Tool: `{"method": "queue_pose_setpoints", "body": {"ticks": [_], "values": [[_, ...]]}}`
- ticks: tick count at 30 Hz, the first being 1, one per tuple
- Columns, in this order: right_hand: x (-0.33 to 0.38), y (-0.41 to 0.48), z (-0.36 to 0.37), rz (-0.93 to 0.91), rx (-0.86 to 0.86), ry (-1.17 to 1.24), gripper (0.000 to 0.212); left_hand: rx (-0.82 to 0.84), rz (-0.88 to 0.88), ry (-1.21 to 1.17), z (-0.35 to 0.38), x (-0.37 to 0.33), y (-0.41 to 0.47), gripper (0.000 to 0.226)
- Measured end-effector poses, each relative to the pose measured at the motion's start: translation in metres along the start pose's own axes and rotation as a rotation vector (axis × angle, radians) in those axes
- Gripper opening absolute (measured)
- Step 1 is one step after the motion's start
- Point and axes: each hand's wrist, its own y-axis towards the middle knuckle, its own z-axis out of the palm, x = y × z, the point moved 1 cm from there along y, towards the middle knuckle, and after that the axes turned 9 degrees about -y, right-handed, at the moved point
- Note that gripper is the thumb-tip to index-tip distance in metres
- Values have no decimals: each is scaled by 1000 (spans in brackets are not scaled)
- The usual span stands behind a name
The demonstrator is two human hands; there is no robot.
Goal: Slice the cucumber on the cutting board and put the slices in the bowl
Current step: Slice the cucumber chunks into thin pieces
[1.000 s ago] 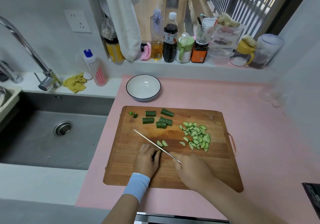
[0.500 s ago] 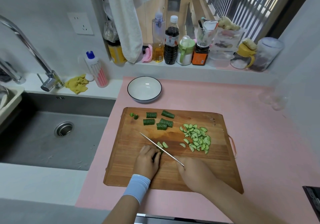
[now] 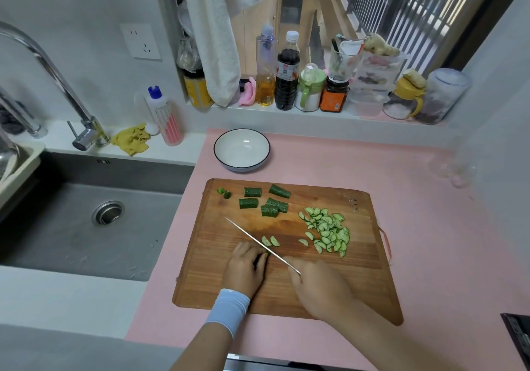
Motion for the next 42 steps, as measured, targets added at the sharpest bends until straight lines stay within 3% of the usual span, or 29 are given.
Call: {"method": "queue_pose_setpoints", "body": {"ticks": [3,6,15,24,34,36,42], "values": [[-6,-12,-6,2,30,22,25,1,-4,-4,0,0,0,14],[-13,-22,-10,4,57,50,38,2,-3,-3,-2,-1,0,14],[-7,-12,-10,19,115,88,49,2,-9,-27,-2,1,0,15],[11,20,0,24,96,51,21,-4,10,-23,-3,0,-2,14],[4,-4,-3,-16,2,27,31,-7,-7,-19,-4,1,-2,17],[1,-14,-7,-8,26,30,25,-5,-3,-19,-4,1,-2,17],[-15,-26,-9,65,77,-5,37,2,0,-32,-5,0,-2,17]]}}
